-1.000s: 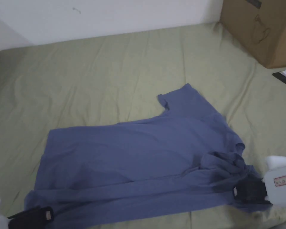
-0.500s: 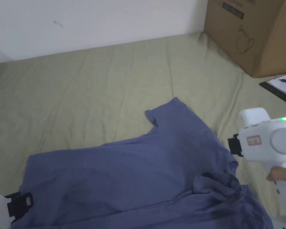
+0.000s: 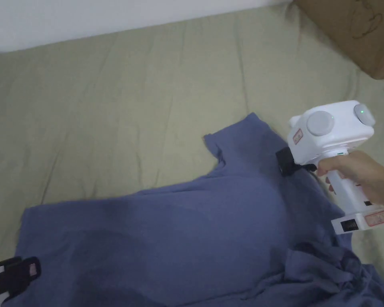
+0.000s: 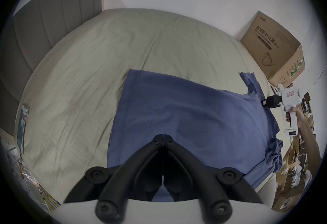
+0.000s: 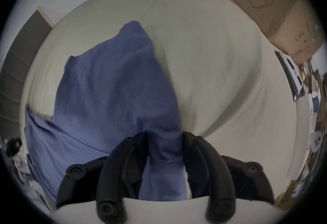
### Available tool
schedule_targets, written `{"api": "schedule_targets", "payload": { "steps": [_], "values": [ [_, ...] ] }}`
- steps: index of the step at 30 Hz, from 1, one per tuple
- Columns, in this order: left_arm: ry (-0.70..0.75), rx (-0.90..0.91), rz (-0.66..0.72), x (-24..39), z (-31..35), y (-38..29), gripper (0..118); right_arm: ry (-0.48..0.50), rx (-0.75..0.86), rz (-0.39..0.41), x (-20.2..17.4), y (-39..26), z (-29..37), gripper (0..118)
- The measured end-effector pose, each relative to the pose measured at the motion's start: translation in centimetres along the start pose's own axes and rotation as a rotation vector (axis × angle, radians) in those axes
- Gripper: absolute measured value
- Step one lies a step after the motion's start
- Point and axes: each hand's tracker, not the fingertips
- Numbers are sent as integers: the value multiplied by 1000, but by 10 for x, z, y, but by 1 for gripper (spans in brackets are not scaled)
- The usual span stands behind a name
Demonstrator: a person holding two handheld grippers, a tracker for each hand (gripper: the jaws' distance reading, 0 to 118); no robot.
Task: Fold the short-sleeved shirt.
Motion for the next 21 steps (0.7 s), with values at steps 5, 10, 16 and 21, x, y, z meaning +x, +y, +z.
{"api": "schedule_targets", "payload": {
  "steps": [5,10,16,21],
  "values": [
    [-9,-12,0,-7,-24,36,78,-8,9,118,-10,-2,12,3],
    [100,-94,-18,-1,-78,83,81,-22,14,62,-12,-6,6,3],
    [148,-88,37,-4,-116,116,81,2,13,29,-8,-6,9,3],
    [215,-129,-81,15,-125,108,49,-37,19,59,-18,-6,6,3]
  ]
}}
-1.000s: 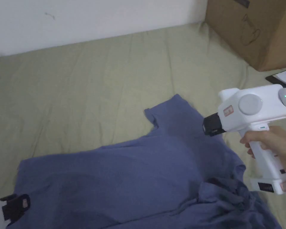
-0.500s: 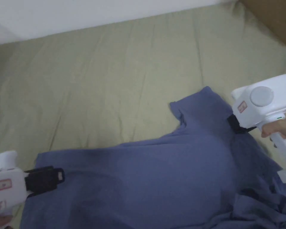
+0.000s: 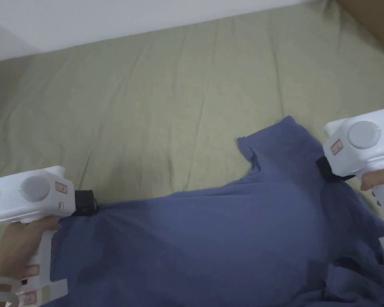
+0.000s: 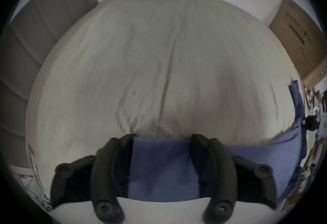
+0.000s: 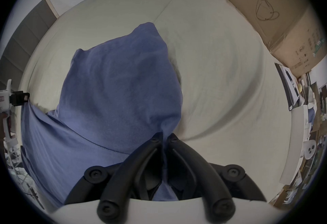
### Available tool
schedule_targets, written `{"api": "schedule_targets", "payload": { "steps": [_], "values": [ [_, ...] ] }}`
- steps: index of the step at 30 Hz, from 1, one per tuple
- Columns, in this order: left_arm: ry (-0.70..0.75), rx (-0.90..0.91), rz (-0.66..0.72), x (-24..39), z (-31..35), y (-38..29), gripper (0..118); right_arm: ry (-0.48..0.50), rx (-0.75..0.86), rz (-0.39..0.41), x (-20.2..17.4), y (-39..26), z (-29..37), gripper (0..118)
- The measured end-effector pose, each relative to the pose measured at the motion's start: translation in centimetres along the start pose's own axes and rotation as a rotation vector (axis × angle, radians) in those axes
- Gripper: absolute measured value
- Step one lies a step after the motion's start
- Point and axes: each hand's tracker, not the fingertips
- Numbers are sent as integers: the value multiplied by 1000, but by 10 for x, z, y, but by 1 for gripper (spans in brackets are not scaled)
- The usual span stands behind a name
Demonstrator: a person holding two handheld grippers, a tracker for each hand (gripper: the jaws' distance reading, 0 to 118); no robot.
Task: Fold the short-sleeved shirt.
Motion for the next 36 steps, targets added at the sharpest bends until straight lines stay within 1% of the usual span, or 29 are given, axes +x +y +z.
{"api": "schedule_targets", "payload": {
  "steps": [2,3,4,5,6,8,10,12,15,20,23,27,29,32,33,34,35,36],
  "values": [
    [18,1,-13,3,9,1,11,-15,2,24,-3,2,5,3],
    [17,-4,-15,2,11,2,2,-15,7,24,-3,2,9,3],
    [26,-9,-19,2,14,3,2,-10,18,15,-2,2,15,3],
    [0,-20,-6,2,16,3,2,2,47,-10,0,2,24,3],
    [8,-29,-8,4,18,2,2,24,71,-50,3,1,35,3],
    [10,-25,-15,3,27,1,2,75,127,-94,10,-6,59,3],
    [-17,-2,-13,-1,45,-2,2,68,144,-81,13,-15,82,3],
    [-65,46,25,-12,69,-7,2,62,177,-63,16,-28,105,3],
    [-101,132,31,-28,115,-26,2,82,214,-49,18,-53,138,3],
    [-120,188,-5,-46,175,-90,2,87,255,-9,14,-112,175,3],
    [-122,188,-25,-51,187,-140,2,92,237,10,9,-162,180,3],
    [-124,92,-49,-54,172,-199,2,87,110,19,5,-229,159,3],
    [-121,70,-57,-53,164,-225,2,106,60,-13,4,-257,146,3],
    [-130,24,-49,-55,149,-248,2,133,17,-105,9,-284,126,3],
    [-134,17,-40,-57,143,-253,2,137,22,-112,9,-289,121,4],
    [-141,6,-29,-60,138,-256,2,140,33,-114,8,-292,118,7],
    [-147,2,-27,-67,127,-257,5,140,60,-121,7,-293,118,18],
    [-153,-1,-16,-70,124,-259,16,131,75,-120,3,-292,122,49]
  ]
}}
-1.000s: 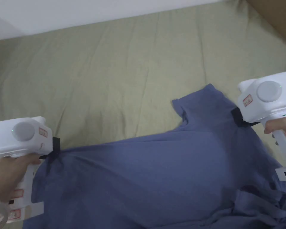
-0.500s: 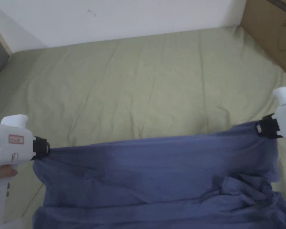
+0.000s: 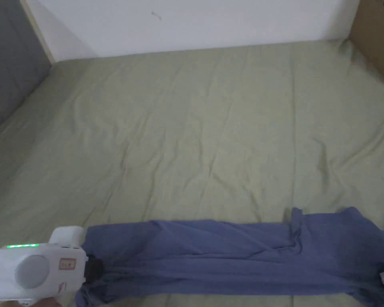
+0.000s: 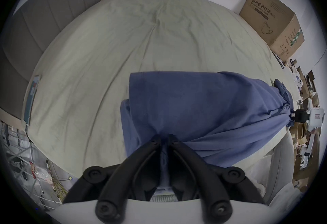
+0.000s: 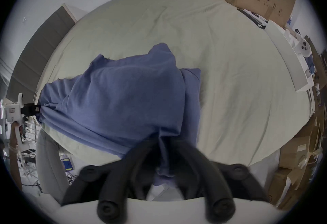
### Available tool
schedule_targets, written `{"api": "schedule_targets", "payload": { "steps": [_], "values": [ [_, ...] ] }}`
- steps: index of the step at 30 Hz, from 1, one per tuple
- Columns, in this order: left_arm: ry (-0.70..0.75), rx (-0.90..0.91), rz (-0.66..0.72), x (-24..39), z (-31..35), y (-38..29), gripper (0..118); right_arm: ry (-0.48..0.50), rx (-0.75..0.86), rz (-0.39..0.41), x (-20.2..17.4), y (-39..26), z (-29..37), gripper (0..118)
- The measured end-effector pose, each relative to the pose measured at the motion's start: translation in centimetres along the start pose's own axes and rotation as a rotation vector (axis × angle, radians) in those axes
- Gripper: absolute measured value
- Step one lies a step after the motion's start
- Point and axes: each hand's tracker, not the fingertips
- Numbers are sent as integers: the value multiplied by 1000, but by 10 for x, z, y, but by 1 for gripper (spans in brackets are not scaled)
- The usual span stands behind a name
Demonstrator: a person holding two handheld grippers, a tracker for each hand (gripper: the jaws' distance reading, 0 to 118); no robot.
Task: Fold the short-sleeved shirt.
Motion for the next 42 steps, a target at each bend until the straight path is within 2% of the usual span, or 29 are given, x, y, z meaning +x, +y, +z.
{"api": "schedule_targets", "payload": {
  "steps": [1,2,3,4,5,7,9,10,11,12,13,14,15,16,18,21,24,25,27,28,30,32,34,37,40,41,42],
  "values": [
    [-4,7,20,-2,2,0,30,-34,-3,15,-4,2,3,80],
    [-40,24,49,-4,7,1,51,-65,-10,38,-7,4,6,98],
    [-70,42,76,-3,12,4,85,-78,-9,61,-11,5,12,98],
    [-77,46,83,-3,17,6,104,-75,21,82,-11,6,20,93],
    [-57,48,82,-3,24,8,112,-68,57,97,-14,7,32,92],
    [-34,121,77,-1,42,7,113,-91,120,105,-23,8,53,92],
    [-70,162,92,-5,59,5,113,-86,229,100,-32,8,75,90],
    [-97,159,111,-8,65,4,113,-56,274,95,-38,9,82,83],
    [-149,156,142,-8,72,0,112,-26,321,89,-45,9,88,69],
    [-200,165,171,-11,76,-5,107,-10,367,78,-54,10,92,49],
    [-244,171,198,-16,79,-9,94,-4,400,80,-64,11,93,33],
    [-283,181,246,-21,81,-14,73,6,433,96,-75,13,91,21],
    [-323,182,283,-34,72,-20,35,8,462,115,-87,14,88,10],
    [-350,184,318,-42,68,-26,12,-5,480,133,-99,16,84,4],
    [-371,184,394,-57,63,-36,0,13,503,155,-122,19,76,0],
    [-404,204,449,-80,57,-49,0,74,502,188,-148,25,60,0],
    [-523,201,592,-101,58,-53,2,95,477,224,-170,29,45,0],
    [-548,179,648,-110,51,-54,12,106,465,238,-177,30,41,0],
    [-574,151,713,-131,30,-56,49,116,448,251,-188,30,36,0],
    [-594,143,731,-139,19,-57,55,125,439,260,-191,28,33,0],
    [-671,116,747,-144,3,-54,55,134,418,287,-197,27,30,0],
    [-745,94,750,-121,0,-50,55,117,399,333,-202,24,26,0],
    [-747,64,734,-118,-16,-41,55,98,389,355,-203,23,24,0],
    [-752,-4,702,-106,-37,-32,55,91,377,356,-203,23,24,0],
    [-879,-3,803,-113,-42,-34,52,94,375,339,-201,24,27,0],
    [-836,-15,818,-112,-43,-35,40,98,373,332,-200,25,28,0],
    [-760,-34,784,-108,-43,-33,12,102,370,327,-199,26,27,0]
  ]
}}
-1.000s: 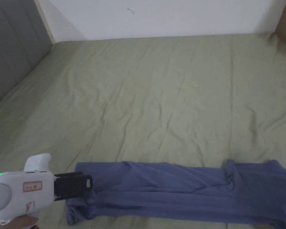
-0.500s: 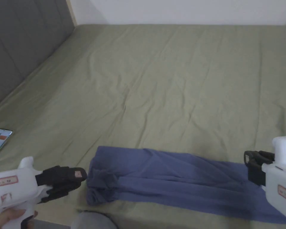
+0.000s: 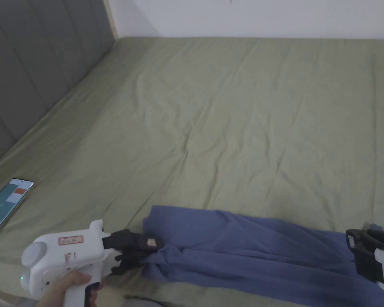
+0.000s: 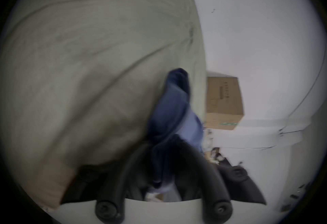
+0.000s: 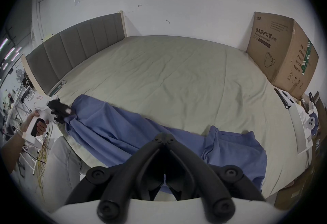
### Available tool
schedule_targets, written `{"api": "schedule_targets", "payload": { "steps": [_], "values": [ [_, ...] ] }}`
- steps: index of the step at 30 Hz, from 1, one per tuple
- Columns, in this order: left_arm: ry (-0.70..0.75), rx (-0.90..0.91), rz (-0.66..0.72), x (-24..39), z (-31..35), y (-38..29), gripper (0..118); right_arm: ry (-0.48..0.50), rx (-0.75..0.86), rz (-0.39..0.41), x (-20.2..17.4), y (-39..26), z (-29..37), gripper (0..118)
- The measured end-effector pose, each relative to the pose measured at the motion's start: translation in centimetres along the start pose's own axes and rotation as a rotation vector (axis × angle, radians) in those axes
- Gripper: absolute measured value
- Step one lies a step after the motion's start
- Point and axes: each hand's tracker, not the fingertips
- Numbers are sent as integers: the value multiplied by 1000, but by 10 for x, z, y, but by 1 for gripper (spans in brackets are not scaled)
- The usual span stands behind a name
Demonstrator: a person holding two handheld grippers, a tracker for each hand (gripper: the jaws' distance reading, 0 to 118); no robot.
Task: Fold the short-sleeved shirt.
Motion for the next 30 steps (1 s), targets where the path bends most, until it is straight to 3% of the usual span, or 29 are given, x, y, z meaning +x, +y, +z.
{"api": "schedule_targets", "payload": {
  "steps": [1,3,9,18,23,27,30],
  "values": [
    [70,0,-68,-3,0,4,9,2,-3,-5,1,0,-1,0],
    [3,1,-55,4,3,0,8,5,-11,-10,-3,2,0,0],
    [141,37,-205,47,14,-6,7,4,-20,-6,-1,0,4,0],
    [205,72,-623,202,10,-69,7,-2,13,-101,29,-15,22,0],
    [166,-81,-772,281,-62,-123,7,-13,40,-210,65,-30,39,0],
    [233,-250,-803,285,-147,-153,7,-75,56,-240,89,-45,55,0],
    [281,-316,-745,271,-201,-156,7,-108,55,-267,105,-57,65,0]
  ]
}}
